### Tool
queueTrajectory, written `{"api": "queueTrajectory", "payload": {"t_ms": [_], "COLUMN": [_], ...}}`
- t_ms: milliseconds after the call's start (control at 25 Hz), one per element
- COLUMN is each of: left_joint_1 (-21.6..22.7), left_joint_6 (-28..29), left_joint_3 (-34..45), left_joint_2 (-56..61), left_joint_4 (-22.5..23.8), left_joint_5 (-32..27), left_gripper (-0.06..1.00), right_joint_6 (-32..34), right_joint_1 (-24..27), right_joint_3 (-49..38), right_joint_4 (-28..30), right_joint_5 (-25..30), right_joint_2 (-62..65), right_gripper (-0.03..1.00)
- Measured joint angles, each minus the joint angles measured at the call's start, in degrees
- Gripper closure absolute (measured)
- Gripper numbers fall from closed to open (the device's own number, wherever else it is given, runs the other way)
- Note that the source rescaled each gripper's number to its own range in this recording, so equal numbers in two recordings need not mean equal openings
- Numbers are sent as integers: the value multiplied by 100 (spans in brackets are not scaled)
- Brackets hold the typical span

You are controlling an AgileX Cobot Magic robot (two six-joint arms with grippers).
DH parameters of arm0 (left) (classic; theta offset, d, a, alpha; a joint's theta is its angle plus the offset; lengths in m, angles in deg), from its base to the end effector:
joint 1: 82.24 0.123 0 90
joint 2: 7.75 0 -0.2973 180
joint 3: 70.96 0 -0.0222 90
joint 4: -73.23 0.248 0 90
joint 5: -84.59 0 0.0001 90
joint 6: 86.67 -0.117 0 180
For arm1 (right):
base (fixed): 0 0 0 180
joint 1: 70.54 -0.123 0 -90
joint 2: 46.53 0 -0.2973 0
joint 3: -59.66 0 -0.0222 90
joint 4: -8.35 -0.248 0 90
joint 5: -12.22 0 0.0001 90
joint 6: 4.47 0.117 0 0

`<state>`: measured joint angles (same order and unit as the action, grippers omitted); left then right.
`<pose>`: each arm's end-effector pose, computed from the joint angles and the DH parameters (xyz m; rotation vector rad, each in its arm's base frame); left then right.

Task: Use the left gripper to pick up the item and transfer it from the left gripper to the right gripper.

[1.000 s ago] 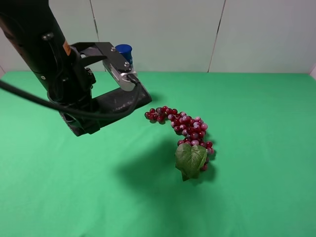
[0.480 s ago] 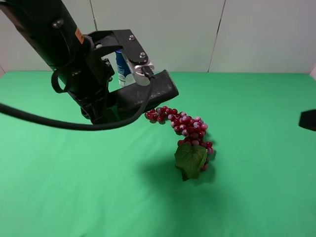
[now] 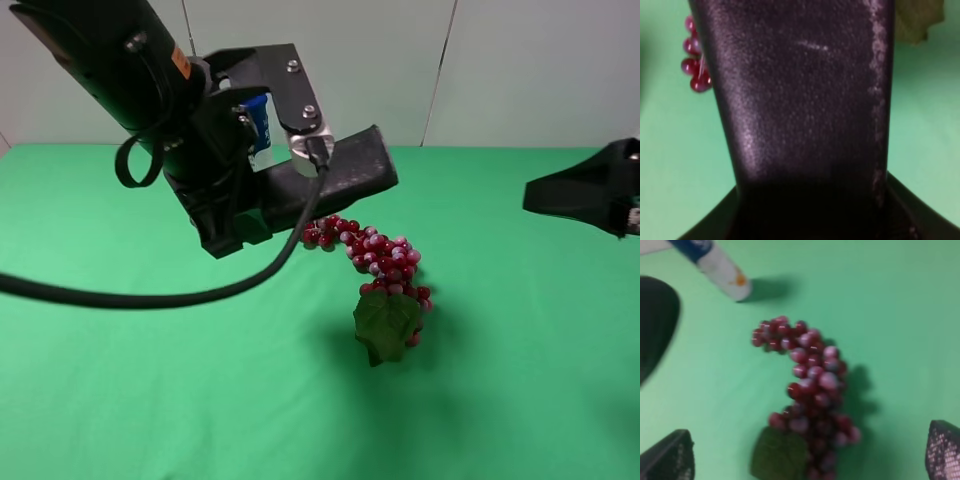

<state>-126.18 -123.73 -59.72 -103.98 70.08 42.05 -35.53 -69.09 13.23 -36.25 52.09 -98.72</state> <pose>0.2374 -0.2348 0.2640 1.6710 2.0181 -0.1049 0.1483 0.0490 0.2764 -0.1037 2.2287 0.5690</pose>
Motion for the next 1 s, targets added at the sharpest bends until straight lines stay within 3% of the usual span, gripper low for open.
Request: {"api": "queueTrajectory", "payload": {"t_ms": [200,560,1000], "left_joint_1": [-208,-547,-547], "left_joint_6": [-98,-452,-858], "left_joint_3": [-176,-381,-395], "left_joint_2": [-402,-863,-899], "left_joint_4": [-74,-335,-603], "left_joint_5": [-19,170,390], "left_gripper": [91,91,92], "right_joint_6": [-1224,-2606,-3482], "right_joint_1": [0,0,0], "right_joint_3": [0,65,373], "right_joint_4": [-1120,-2260,-2891], "right_joint_5": [-21,349,1215], "right_joint_2": [-597,-1537,-2693], "right_gripper": [-3,-3,-3]}}
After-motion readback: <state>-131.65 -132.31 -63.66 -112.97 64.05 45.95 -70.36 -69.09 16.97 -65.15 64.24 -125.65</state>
